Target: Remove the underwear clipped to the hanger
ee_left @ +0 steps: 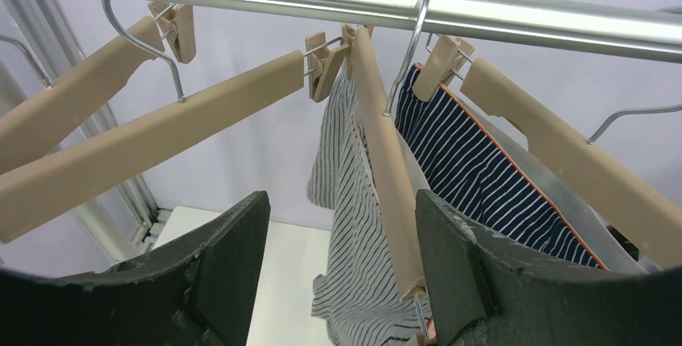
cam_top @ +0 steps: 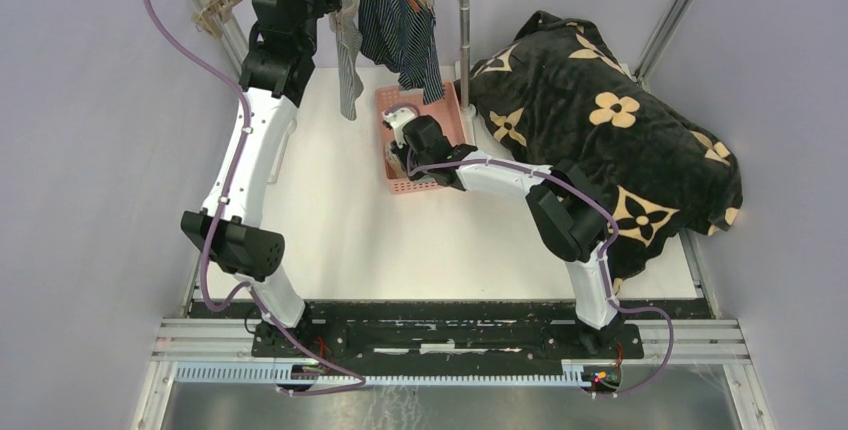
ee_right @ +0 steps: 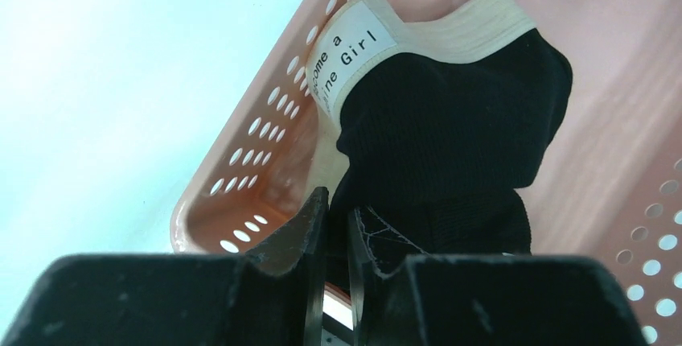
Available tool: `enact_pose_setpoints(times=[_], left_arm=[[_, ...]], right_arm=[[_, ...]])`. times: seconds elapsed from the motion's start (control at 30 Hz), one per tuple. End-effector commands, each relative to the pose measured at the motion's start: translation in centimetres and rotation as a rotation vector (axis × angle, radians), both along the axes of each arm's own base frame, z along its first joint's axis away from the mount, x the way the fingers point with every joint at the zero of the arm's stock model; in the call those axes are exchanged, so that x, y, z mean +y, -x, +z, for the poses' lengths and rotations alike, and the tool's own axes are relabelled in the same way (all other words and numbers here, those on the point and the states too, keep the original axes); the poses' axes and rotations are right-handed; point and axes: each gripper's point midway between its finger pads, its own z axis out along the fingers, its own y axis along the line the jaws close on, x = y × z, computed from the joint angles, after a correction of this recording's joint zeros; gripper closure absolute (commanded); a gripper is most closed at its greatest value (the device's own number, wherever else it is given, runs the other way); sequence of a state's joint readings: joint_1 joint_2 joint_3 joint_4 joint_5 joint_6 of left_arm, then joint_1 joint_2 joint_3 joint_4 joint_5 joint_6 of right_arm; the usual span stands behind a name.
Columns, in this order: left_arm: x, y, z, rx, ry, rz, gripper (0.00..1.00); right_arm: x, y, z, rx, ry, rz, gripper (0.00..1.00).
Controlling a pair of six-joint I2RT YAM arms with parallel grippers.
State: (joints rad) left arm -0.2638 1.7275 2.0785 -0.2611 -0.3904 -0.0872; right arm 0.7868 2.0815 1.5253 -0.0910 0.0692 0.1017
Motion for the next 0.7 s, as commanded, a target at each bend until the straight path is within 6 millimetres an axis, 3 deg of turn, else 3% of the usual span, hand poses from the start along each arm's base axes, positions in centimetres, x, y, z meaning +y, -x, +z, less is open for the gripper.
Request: enact_pose_setpoints(times=[0.0,0.4,0.6,0.67], left_arm=[[-0.5,-0.1,1.9,-0.057,0.067,-0.035,0.27],[-1.5,-1.2,0.3,-0.011,0.067,-0.083,0.31],[-1.8,-1.7,-0.5,0.004,0.066,-0.087,0.33],[-1.6,-1.8,-0.5,0.000,0.068,-0.079,0.37]], right_arm=[[0.7,-0.1,2.0,-0.043,-0.032,0.022,0.79],[0.7,0.4,1.6,-0.042,-0.028,0.031,0.78],[0.4,0.4,2.5,-0.058,-0.039,0.018,0.63],[0.3,0.4,2.7,-0.064,-0.040,0.015,0.47]])
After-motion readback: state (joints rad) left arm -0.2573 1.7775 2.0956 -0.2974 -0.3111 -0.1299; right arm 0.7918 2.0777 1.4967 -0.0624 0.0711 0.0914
